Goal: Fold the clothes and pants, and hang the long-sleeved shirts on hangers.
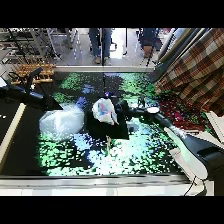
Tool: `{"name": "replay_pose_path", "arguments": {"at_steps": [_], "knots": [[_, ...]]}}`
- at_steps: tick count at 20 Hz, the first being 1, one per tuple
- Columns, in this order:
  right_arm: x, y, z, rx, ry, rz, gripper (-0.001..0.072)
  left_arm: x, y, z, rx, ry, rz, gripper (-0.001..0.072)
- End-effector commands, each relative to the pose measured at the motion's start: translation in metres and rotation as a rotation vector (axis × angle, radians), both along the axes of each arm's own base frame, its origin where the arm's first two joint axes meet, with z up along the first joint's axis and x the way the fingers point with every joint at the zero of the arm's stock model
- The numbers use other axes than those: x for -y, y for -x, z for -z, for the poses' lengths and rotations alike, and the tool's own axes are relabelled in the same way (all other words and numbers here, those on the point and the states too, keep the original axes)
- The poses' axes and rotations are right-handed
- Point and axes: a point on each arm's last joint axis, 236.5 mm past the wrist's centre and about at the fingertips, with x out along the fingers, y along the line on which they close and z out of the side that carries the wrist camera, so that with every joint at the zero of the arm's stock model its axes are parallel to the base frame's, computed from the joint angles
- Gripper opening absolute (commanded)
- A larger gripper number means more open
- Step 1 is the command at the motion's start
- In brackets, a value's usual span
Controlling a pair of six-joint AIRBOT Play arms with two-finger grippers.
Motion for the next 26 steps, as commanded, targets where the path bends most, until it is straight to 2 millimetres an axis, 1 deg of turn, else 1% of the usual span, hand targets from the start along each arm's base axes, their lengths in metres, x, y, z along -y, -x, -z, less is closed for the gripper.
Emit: {"name": "replay_pose_path", "arguments": {"at_steps": [1,2,3,4,5,6,8,10,11,12,13,15,16,17,18,19,21,23,25,26], "knots": [[-0.021,-0.034,-0.037,0.185,0.087,0.079,0.0025,0.002,0.000,0.000,0.001,-0.001,0.007,0.0011],[-0.029,-0.034,-0.042,0.248,0.141,0.031,0.0102,0.002,0.000,0.000,0.001,-0.001,0.007,0.0011],[-0.039,-0.030,-0.046,0.311,0.198,-0.038,0.0314,0.002,0.000,0.001,0.001,-0.001,0.007,0.0012],[-0.046,-0.022,-0.047,0.390,0.282,-0.140,0.0499,0.002,0.000,0.001,0.000,-0.001,0.007,0.0012],[-0.041,-0.017,-0.044,0.414,0.343,-0.211,0.0515,0.002,0.002,0.001,-0.005,-0.001,0.012,0.0011],[-0.028,-0.014,-0.039,0.392,0.379,-0.243,0.0515,0.002,0.006,0.002,-0.016,-0.002,0.022,0.0012],[0.018,-0.006,-0.020,0.263,0.446,-0.275,0.0517,0.001,0.011,0.004,-0.035,-0.010,0.034,0.0012],[0.067,0.012,-0.003,0.132,0.482,-0.307,0.0517,-0.007,0.011,0.011,-0.042,-0.049,0.025,0.0011],[0.087,0.022,0.005,0.076,0.472,-0.316,0.0517,-0.009,0.011,0.013,-0.045,-0.062,0.022,0.0011],[0.102,0.033,0.015,0.020,0.452,-0.316,0.0517,-0.009,0.011,0.013,-0.045,-0.064,0.022,0.0011],[0.111,0.047,0.029,-0.047,0.414,-0.321,0.0517,-0.009,0.011,0.013,-0.045,-0.064,0.022,0.0011],[0.111,0.072,0.062,-0.139,0.344,-0.352,0.0514,-0.009,0.011,0.013,-0.045,-0.063,0.023,0.0011],[0.105,0.082,0.077,-0.165,0.315,-0.378,0.0519,-0.009,0.011,0.013,-0.045,-0.063,0.023,0.0011],[0.097,0.086,0.088,-0.175,0.267,-0.405,0.0542,-0.009,0.011,0.013,-0.045,-0.063,0.023,0.0011],[0.088,0.084,0.093,-0.163,0.215,-0.421,0.0553,-0.009,0.011,0.013,-0.045,-0.063,0.023,0.0011],[0.083,0.079,0.096,-0.152,0.182,-0.420,0.0582,-0.009,0.011,0.013,-0.045,-0.064,0.024,0.0011],[0.080,0.070,0.107,-0.155,0.176,-0.436,0.0582,-0.009,0.011,0.013,-0.045,-0.064,0.024,0.0011],[0.071,0.063,0.109,-0.144,0.173,-0.464,0.0582,-0.009,0.011,0.013,-0.045,-0.064,0.024,0.0011],[0.051,0.062,0.109,-0.135,0.171,-0.506,0.0575,-0.009,0.011,0.013,-0.045,-0.064,0.024,0.0011],[0.039,0.064,0.112,-0.144,0.164,-0.530,0.0561,-0.009,0.011,0.013,-0.045,-0.064,0.024,0.0011]]}}
